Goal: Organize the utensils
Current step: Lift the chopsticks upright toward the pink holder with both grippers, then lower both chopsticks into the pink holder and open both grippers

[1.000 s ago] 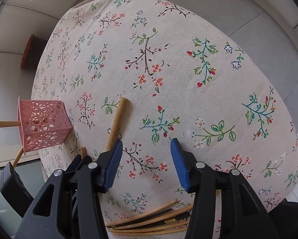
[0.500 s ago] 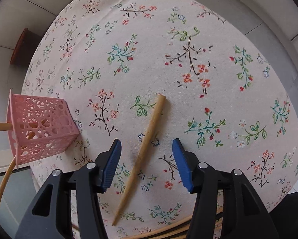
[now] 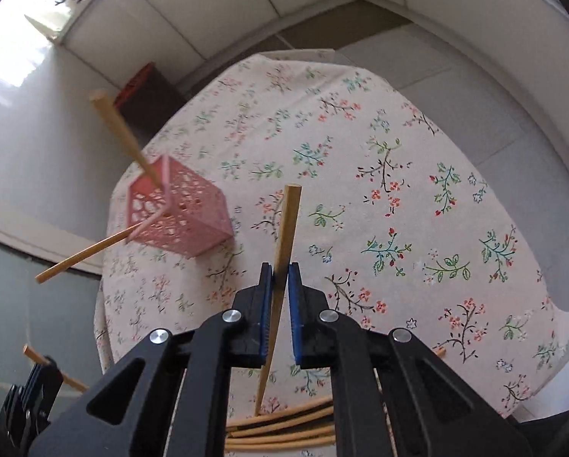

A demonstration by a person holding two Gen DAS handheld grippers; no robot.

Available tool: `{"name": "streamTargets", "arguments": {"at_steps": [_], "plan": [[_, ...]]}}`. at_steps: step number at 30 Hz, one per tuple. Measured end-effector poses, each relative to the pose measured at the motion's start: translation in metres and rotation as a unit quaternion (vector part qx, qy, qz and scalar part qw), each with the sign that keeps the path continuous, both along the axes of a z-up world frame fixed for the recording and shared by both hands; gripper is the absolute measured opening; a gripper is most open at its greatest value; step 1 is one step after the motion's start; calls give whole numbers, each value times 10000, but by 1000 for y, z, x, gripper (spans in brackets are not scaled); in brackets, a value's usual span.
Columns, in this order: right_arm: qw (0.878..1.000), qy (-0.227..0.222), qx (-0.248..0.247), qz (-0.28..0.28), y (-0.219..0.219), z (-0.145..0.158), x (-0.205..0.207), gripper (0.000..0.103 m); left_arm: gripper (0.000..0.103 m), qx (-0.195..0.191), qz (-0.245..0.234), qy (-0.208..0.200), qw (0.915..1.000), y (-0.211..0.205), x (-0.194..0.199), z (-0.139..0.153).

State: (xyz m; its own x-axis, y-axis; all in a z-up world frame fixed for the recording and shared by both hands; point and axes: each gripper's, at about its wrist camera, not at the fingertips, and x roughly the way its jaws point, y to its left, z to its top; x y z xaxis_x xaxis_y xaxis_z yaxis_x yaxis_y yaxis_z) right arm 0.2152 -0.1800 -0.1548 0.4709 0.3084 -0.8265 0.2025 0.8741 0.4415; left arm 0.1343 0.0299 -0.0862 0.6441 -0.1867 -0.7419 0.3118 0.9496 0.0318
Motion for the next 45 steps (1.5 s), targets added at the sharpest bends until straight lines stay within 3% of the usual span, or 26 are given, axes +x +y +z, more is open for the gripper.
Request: {"name": "streamTargets", "arguments": {"at_steps": [4,13,21,26,34,42,43,45], "plan": [[9977,-549,-148,364,6,39,-27,8,6,-78,-8,-111,9999,-2,-19,18],[9902,-1049,-415,824,-3,110,-59,8,6,-590,-49,-429,9973,-7,-32,75],[9824,-1586,-373,909,-19,184,-64,8,6,-1009,338,-1040,9889,-7,8,144],[9787,-1836,-296,868,-32,209,-59,8,6,-1078,774,-1423,9809,-11,40,163],[9780,-1882,-154,889,-37,207,-43,8,6,-824,1236,-1509,9773,-20,104,145],[9767,-1912,-17,973,-27,194,-26,8,8,-648,1478,-1212,9794,-14,140,77],[9765,-1916,6,987,-25,193,-24,8,10,-663,1499,-1171,9795,-10,139,72],[9754,-1963,40,1001,-19,194,-18,8,25,-838,1561,-1175,9771,1,129,72]]}}
